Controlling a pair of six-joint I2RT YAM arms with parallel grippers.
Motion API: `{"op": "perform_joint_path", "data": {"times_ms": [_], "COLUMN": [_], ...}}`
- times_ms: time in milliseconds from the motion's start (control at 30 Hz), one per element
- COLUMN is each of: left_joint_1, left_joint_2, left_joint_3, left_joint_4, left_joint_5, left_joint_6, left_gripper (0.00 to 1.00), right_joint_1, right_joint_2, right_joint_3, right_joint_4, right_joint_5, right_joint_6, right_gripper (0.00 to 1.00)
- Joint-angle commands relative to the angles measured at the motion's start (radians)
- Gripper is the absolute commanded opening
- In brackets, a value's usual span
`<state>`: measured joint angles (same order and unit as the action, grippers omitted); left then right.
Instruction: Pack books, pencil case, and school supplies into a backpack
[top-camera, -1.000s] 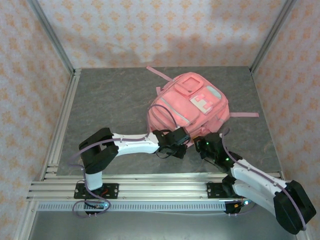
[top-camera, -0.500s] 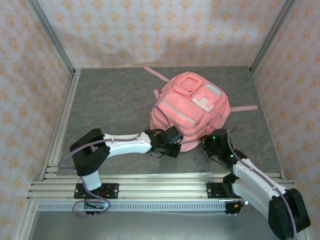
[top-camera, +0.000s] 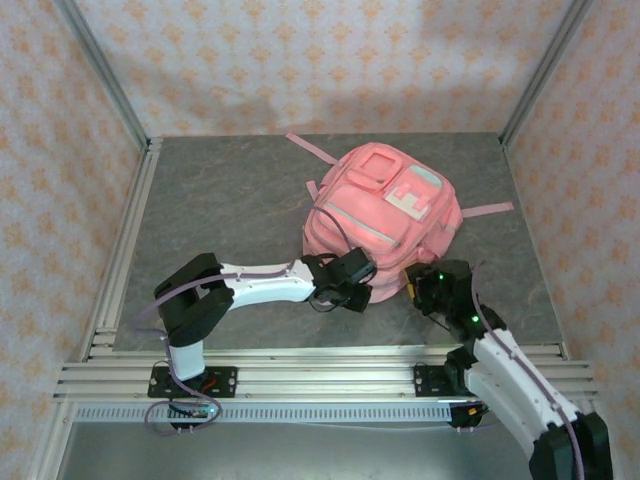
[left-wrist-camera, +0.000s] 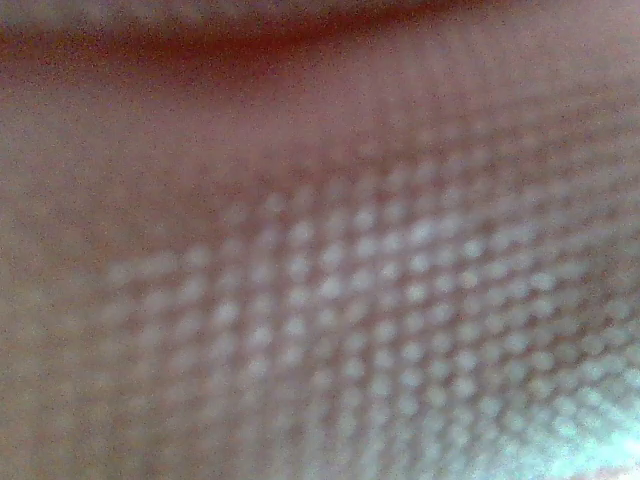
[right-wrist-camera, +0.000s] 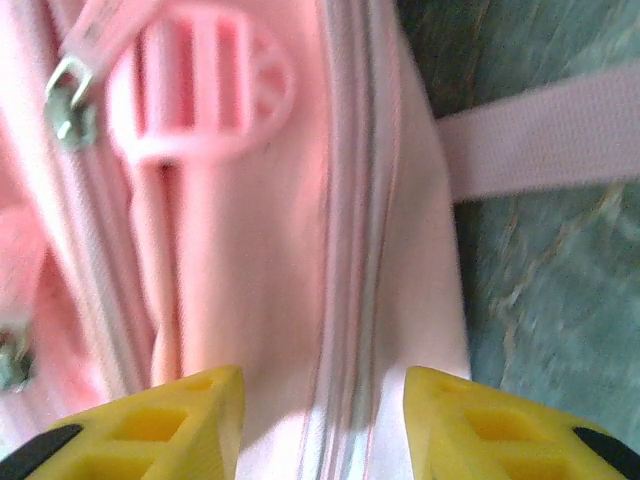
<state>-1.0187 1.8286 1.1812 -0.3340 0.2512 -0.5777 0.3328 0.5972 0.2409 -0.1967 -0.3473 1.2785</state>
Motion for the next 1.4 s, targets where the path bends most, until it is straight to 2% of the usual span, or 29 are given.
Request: {"op": "perform_joint_path", "data": {"times_ms": [0, 133, 233, 333, 533, 633, 800, 1067, 1367], "left_joint_1": [-0.020, -0.020, -0.020, -0.020, -0.019, -0.020, -0.018, -0.017, 0.028], "left_joint_2": [0.018, 0.010, 0.005, 0.003, 0.006, 0.005, 0.012, 0.008, -0.055], "left_joint_3": [0.025, 0.016, 0.010, 0.008, 0.012, 0.011, 0.016, 0.018, -0.052], "left_joint_4": [-0.002, 0.001, 0.001, 0.003, 0.004, 0.006, 0.007, -0.006, -0.023], "left_joint_5": [0.014, 0.011, 0.008, 0.008, 0.013, 0.013, 0.019, 0.005, -0.019], "left_joint_6": [0.004, 0.005, 0.005, 0.004, 0.005, 0.004, 0.002, 0.001, 0.011], "left_gripper": [0.00, 0.00, 0.00, 0.00, 0.00, 0.00, 0.00, 0.00, 0.00], "right_joint_1": [0.094, 0.216, 0.270, 0.300, 0.334, 0.338, 0.338, 0.338, 0.326], "right_joint_2": [-0.097, -0.108, -0.053, 0.030, 0.151, 0.175, 0.223, 0.290, 0.132], "right_joint_3": [-0.047, -0.061, -0.063, -0.055, -0.037, -0.047, -0.044, -0.025, -0.049], "right_joint_4": [-0.060, 0.001, 0.076, 0.163, 0.302, 0.345, 0.382, 0.391, 0.111], "right_joint_5": [0.073, 0.150, 0.181, 0.197, 0.223, 0.268, 0.346, 0.336, 0.418], "right_joint_6": [0.123, 0.182, 0.205, 0.208, 0.185, 0.169, 0.133, 0.101, 0.059], "right_gripper": [0.43, 0.44, 0.50, 0.55, 0.57, 0.51, 0.31, 0.01, 0.00]}}
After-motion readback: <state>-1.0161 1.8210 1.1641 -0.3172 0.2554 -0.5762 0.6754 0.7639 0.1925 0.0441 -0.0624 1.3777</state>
